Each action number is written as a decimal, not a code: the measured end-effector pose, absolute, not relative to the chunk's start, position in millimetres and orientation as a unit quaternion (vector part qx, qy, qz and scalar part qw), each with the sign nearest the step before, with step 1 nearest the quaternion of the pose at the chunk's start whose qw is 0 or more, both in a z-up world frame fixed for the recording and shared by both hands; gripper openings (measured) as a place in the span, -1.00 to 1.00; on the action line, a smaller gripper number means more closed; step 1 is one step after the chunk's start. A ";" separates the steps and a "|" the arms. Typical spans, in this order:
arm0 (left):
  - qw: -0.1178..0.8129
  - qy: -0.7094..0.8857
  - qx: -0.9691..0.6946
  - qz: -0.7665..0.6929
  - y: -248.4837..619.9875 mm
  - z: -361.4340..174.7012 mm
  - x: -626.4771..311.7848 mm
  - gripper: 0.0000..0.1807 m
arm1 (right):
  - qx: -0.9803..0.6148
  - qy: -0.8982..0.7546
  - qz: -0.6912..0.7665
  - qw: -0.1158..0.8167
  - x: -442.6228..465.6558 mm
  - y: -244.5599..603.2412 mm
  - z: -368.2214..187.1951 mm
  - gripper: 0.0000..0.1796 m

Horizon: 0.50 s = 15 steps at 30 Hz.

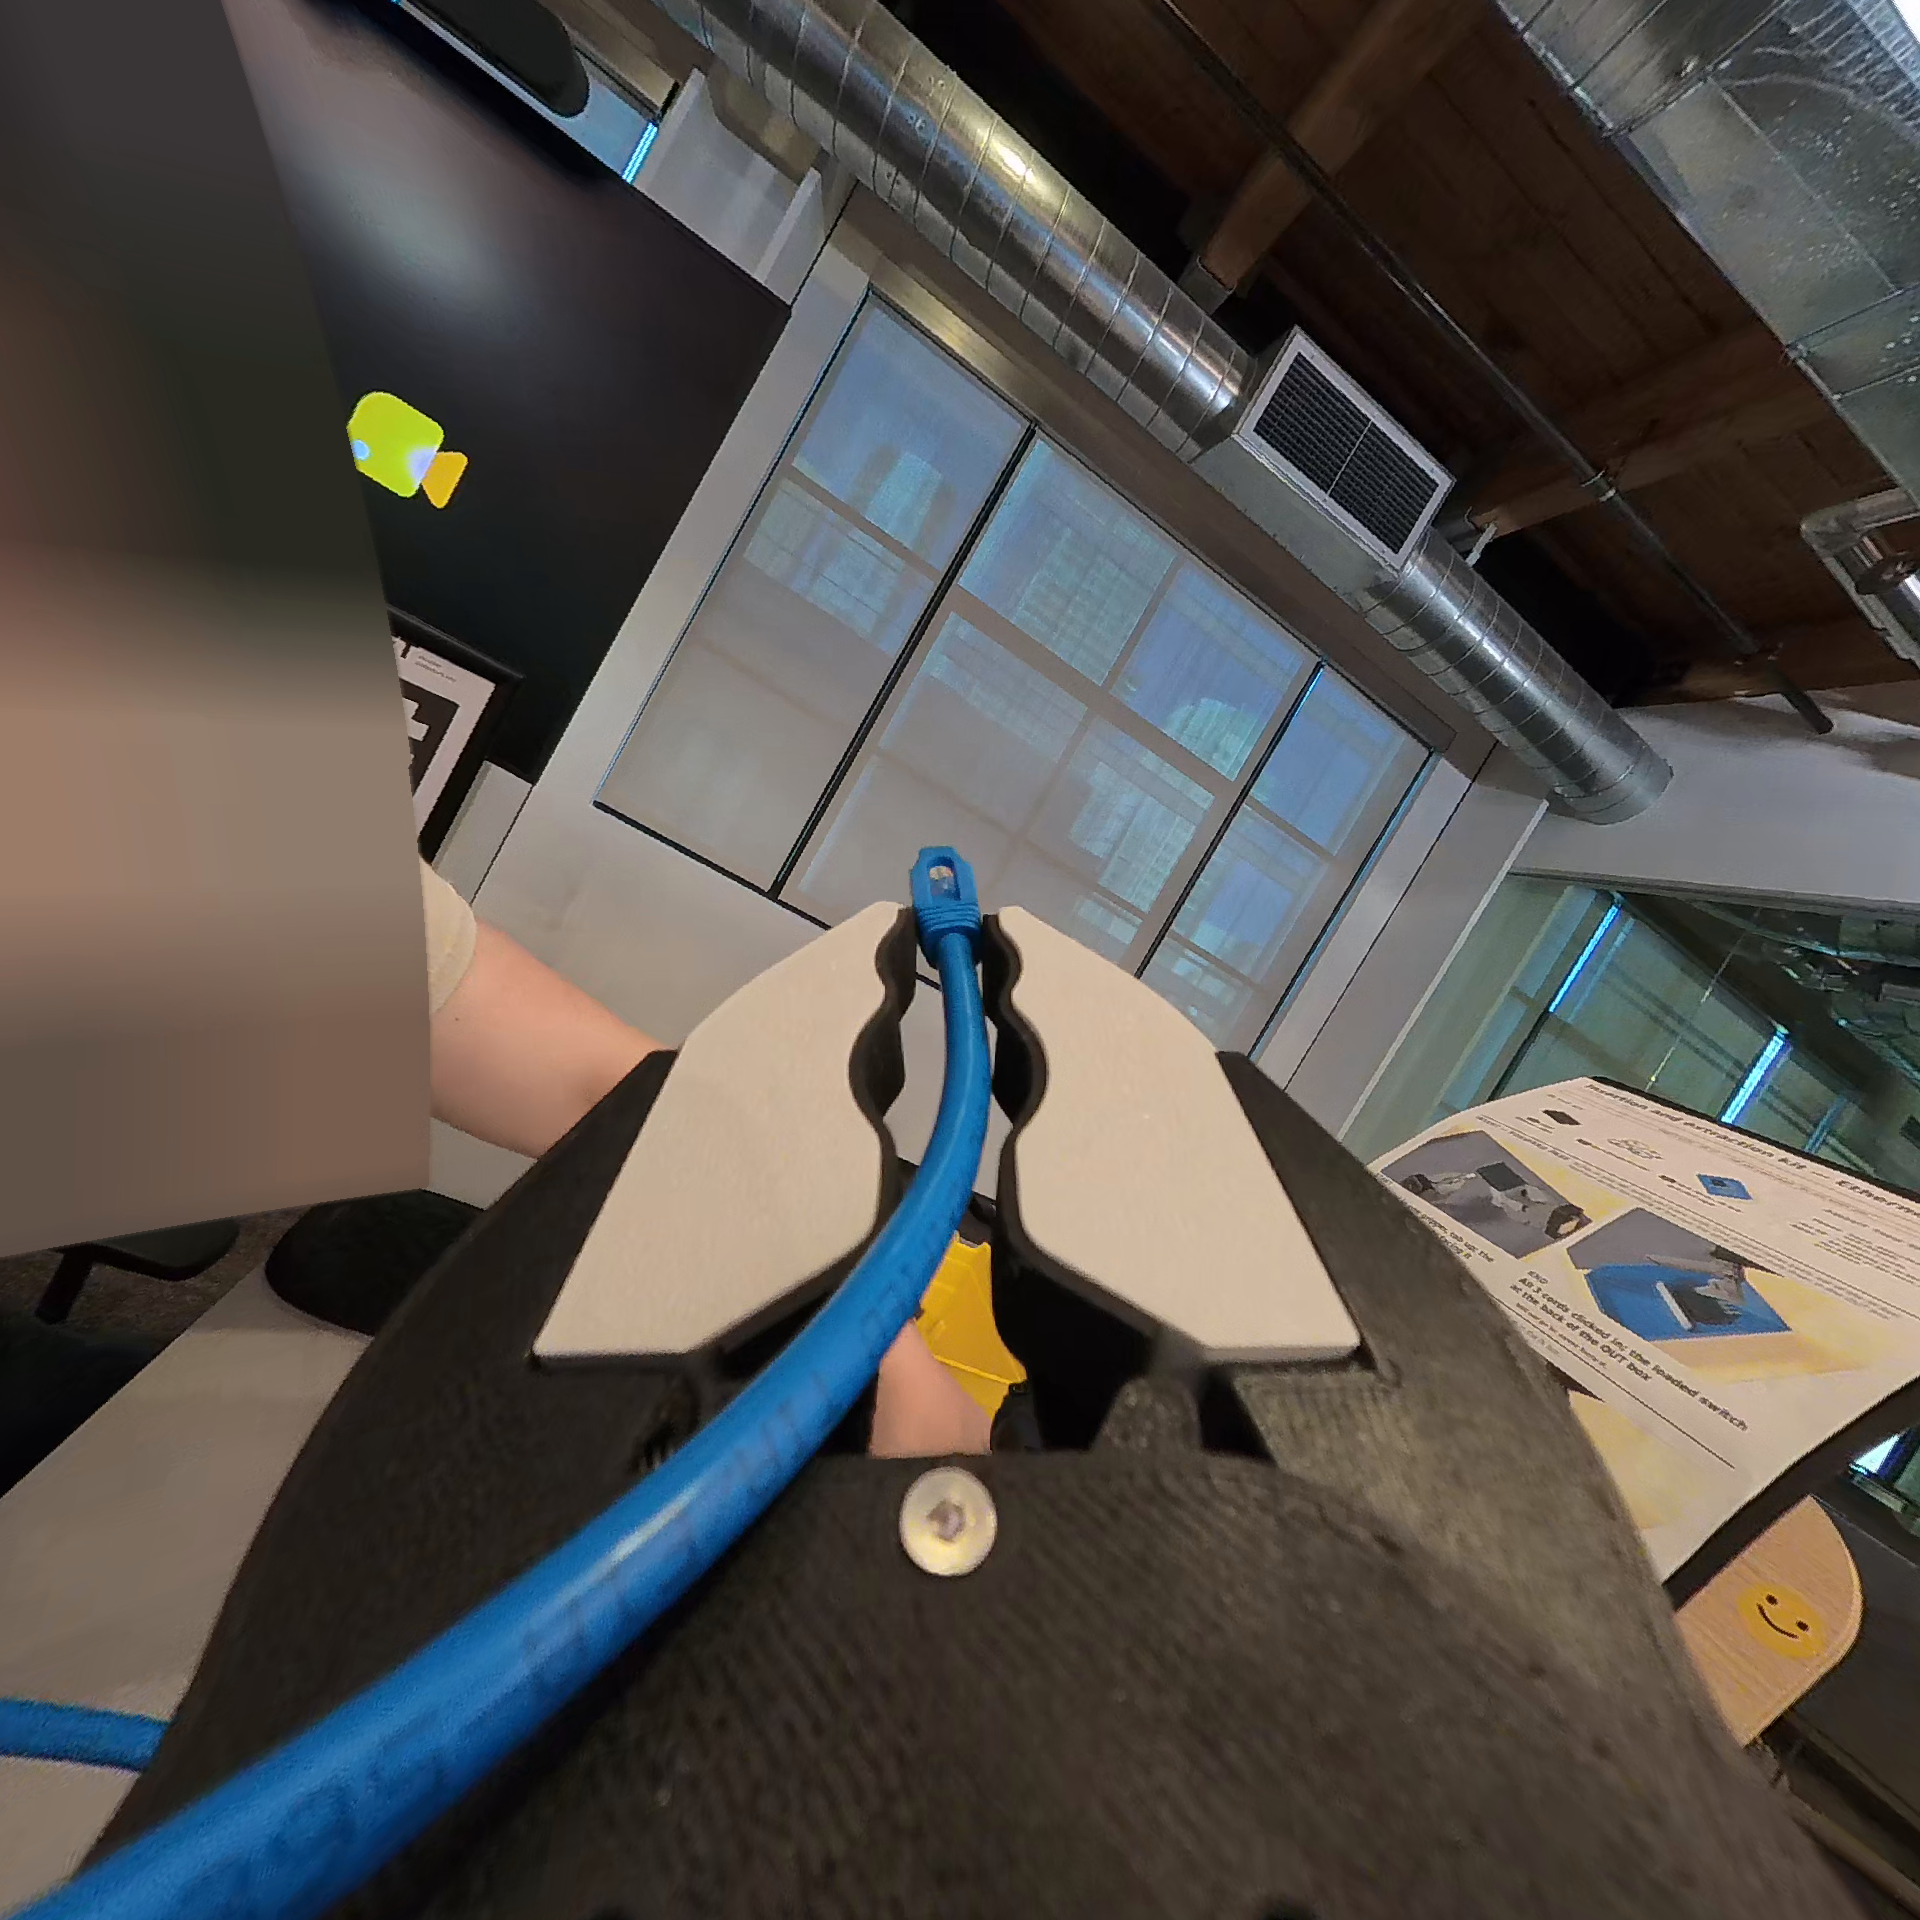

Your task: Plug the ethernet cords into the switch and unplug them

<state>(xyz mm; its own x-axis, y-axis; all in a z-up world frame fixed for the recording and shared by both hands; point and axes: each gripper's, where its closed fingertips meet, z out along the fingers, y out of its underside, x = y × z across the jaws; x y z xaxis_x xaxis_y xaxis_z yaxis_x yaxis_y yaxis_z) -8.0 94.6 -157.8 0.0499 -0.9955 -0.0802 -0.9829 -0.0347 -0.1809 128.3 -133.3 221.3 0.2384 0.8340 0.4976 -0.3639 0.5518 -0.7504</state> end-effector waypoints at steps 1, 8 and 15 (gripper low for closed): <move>0.094 0.688 -0.719 -0.037 91.8 -157.4 -9.4 -0.35 | -0.251 -0.468 0.402 0.746 128.3 -133.1 221.2 -0.86; 0.181 0.676 -0.705 -0.114 66.0 -113.3 -2.2 -0.35 | -0.266 -0.464 0.404 0.742 125.8 -122.4 218.1 -0.85; 0.333 0.677 -0.632 -0.174 17.5 -24.4 -12.5 -0.35 | -0.313 -0.477 0.398 0.719 90.3 -100.5 208.7 -0.85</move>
